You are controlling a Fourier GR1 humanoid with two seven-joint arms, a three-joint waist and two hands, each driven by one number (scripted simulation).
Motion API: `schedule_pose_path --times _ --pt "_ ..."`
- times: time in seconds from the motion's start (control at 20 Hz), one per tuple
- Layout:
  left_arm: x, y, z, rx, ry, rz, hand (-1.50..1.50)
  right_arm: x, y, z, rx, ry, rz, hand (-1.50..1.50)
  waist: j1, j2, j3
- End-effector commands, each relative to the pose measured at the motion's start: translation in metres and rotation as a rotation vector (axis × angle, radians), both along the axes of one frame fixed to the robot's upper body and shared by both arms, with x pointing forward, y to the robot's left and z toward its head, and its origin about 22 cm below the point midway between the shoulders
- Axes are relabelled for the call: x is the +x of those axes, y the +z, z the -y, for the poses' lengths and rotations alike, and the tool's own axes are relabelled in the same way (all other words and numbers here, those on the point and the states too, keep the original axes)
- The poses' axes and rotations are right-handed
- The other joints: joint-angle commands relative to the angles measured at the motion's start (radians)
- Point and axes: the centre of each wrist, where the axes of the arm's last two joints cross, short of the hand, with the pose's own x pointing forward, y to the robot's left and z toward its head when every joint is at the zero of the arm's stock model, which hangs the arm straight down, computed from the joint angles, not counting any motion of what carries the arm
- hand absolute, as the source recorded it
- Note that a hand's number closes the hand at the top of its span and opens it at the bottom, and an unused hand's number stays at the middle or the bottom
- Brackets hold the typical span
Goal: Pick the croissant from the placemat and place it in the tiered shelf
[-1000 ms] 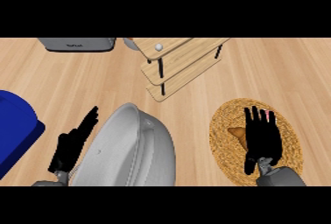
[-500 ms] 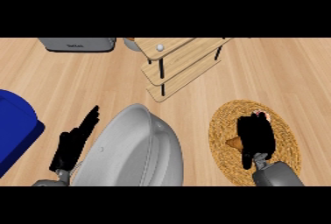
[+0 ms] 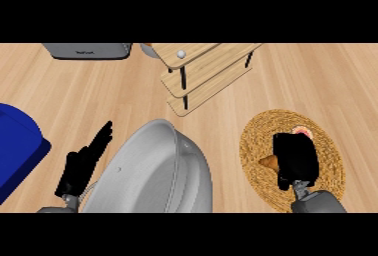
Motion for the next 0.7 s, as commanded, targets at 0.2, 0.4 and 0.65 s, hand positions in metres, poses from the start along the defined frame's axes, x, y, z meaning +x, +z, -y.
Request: schedule_pose_path --times 0.2,0.4,0.65 --pt "0.003 0.006 -0.006 -0.007 -0.014 0.000 0.00 0.045 0.061 0.066 0.329 0.353 -0.070 1.50 0.017 0.014 0.009" --pt "0.002 0.004 -0.002 -0.006 -0.011 0.006 0.00 0.069 0.126 0.121 0.403 0.395 0.014 1.50 0.007 0.009 0.007" --pt "0.014 0.006 0.010 0.002 -0.011 -0.007 0.00 0.085 0.178 0.124 0.451 0.415 0.195 1.50 0.003 0.008 0.007"
